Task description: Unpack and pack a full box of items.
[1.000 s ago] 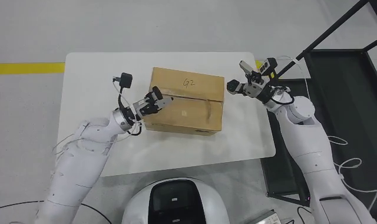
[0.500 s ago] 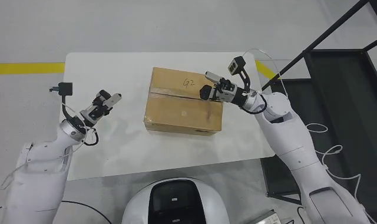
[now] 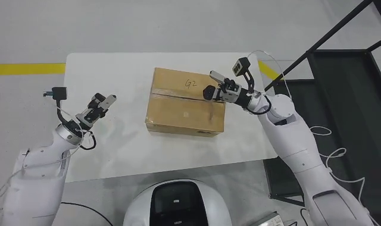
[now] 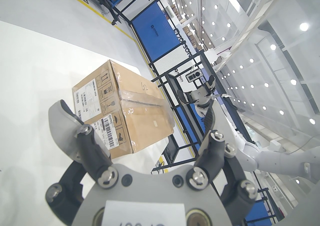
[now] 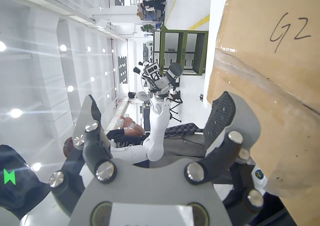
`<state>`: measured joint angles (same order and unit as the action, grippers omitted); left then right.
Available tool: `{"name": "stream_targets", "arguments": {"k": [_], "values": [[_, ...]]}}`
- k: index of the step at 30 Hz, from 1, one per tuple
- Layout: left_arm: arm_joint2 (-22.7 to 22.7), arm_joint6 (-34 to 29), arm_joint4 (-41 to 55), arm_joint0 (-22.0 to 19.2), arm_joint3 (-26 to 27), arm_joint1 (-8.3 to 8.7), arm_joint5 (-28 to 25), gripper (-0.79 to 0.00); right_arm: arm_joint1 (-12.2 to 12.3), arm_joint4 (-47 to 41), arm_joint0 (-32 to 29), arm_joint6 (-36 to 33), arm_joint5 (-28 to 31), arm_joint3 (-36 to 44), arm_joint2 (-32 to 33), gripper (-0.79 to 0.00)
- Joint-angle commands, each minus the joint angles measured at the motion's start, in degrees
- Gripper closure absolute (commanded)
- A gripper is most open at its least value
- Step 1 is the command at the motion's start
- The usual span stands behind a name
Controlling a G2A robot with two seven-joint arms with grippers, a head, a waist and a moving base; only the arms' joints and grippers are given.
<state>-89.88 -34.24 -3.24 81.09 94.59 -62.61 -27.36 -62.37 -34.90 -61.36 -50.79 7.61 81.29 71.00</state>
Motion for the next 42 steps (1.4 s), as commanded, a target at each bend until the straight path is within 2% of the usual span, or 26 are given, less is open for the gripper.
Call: {"name": "stream_targets", "arguments": {"k": [1,7,14,15,22,28,33,42], "values": [[-0.4,1.3,-0.6,0.5,-0.1,0.03,1.7,-0.785,-0.3,-0.3,1.3,-0.1,-1.2,0.4,-1.3,-0.785],[-5.0,5.0,-1.3,1.9,-0.2,0.41,4.6,-0.785,-3.4,-0.6,10.6,0.6,-3.4,-4.4,-11.8,-0.785],[-8.8,2.0,-1.9,0.2,-1.2,1.17,6.4,-0.785,-7.9,3.7,20.2,3.9,-2.8,-11.5,-23.8,-0.785],[-8.9,1.5,-2.5,-0.5,-1.7,1.28,6.7,-0.785,-8.5,3.0,20.7,5.0,-1.8,-12.3,-24.5,-0.785],[-5.7,-0.5,-3.5,-6.4,-6.1,1.36,6.5,-0.785,-8.5,3.0,20.7,5.0,-1.8,-12.3,-24.5,-0.785],[-2.5,1.7,-4.1,-11.0,-10.3,1.05,5.2,-0.785,-8.8,3.4,20.2,5.7,-3.8,-10.6,-24.7,-0.785],[-2.0,3.0,-4.1,-11.6,-11.3,0.94,4.9,-0.785,-11.1,5.0,23.0,9.9,-6.2,-11.2,-29.1,-0.785],[-2.0,3.0,-4.1,-11.6,-11.3,0.94,4.9,-0.785,-16.5,6.8,28.6,18.6,-5.0,-21.2,-35.4,-0.785]]}}
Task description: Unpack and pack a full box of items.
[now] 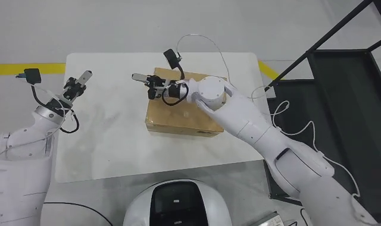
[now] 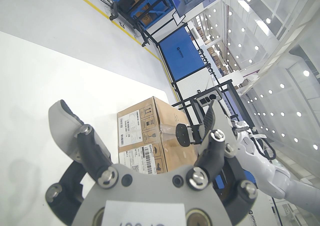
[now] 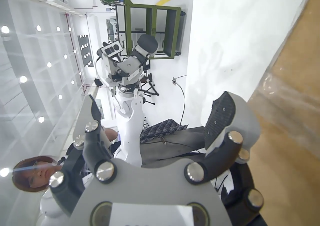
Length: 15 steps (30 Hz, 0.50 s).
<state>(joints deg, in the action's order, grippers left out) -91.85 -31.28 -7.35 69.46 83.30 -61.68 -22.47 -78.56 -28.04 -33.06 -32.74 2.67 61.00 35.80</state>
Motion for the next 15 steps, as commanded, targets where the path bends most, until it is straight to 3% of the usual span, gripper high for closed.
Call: {"name": "stream_targets", "arguments": {"k": [1,8,15], "values": [[0.0,0.0,0.0,0.0,0.0,0.00,0.0,-0.785,-0.7,-0.2,0.6,0.9,-0.2,-1.8,-0.3,-0.785],[0.0,0.0,0.0,0.0,0.0,0.00,0.0,-0.785,-2.0,1.7,1.9,1.8,-3.6,-5.6,-0.3,-0.785],[0.0,0.0,0.0,0.0,0.0,0.00,0.0,-0.785,-1.0,4.5,0.2,1.5,-9.0,-3.4,2.6,-0.785]]}}
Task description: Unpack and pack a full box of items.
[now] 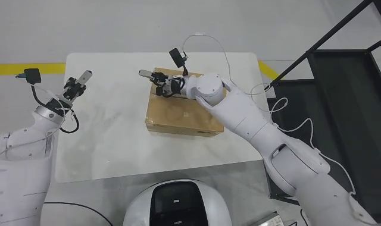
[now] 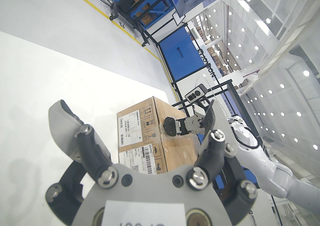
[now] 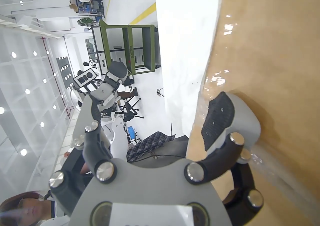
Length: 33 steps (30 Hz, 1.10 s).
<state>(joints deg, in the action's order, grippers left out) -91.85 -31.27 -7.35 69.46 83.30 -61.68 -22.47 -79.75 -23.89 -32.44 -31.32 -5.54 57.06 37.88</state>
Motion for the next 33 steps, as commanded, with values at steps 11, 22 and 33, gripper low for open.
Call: {"name": "stream_targets", "arguments": {"k": [11,22,33], "values": [[0.0,0.0,0.0,0.0,0.0,0.00,0.0,-0.785,4.2,6.2,-8.0,1.7,-9.1,10.5,9.1,-0.785],[0.0,0.0,0.0,0.0,0.0,0.00,0.0,-0.785,8.1,11.8,-18.3,3.1,-16.5,21.8,19.3,-0.785],[0.0,0.0,0.0,0.0,0.0,0.00,0.0,-0.785,10.5,15.7,-26.6,4.9,-22.3,30.1,27.7,-0.785]]}}
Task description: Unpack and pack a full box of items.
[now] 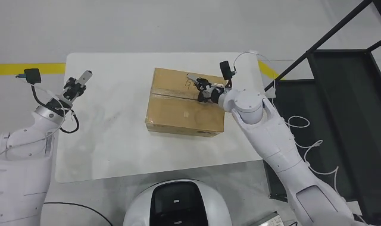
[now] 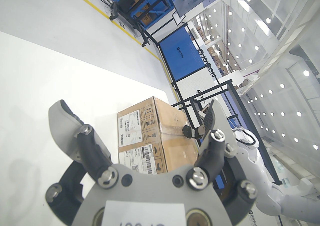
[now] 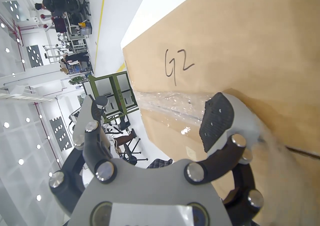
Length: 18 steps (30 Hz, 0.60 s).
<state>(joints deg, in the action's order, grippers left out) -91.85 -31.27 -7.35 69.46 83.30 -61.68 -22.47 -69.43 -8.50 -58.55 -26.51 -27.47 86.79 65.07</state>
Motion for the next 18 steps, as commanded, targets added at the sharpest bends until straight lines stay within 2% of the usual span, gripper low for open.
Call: {"name": "stream_targets", "arguments": {"k": [1,18], "values": [[0.0,0.0,0.0,0.0,0.0,0.00,0.0,-0.785,0.3,0.4,-1.0,0.2,-0.7,0.8,1.2,-0.785],[0.0,0.0,0.0,0.0,0.0,0.00,0.0,-0.785,2.0,1.0,-9.4,5.1,-3.5,5.5,12.0,-0.785]]}}
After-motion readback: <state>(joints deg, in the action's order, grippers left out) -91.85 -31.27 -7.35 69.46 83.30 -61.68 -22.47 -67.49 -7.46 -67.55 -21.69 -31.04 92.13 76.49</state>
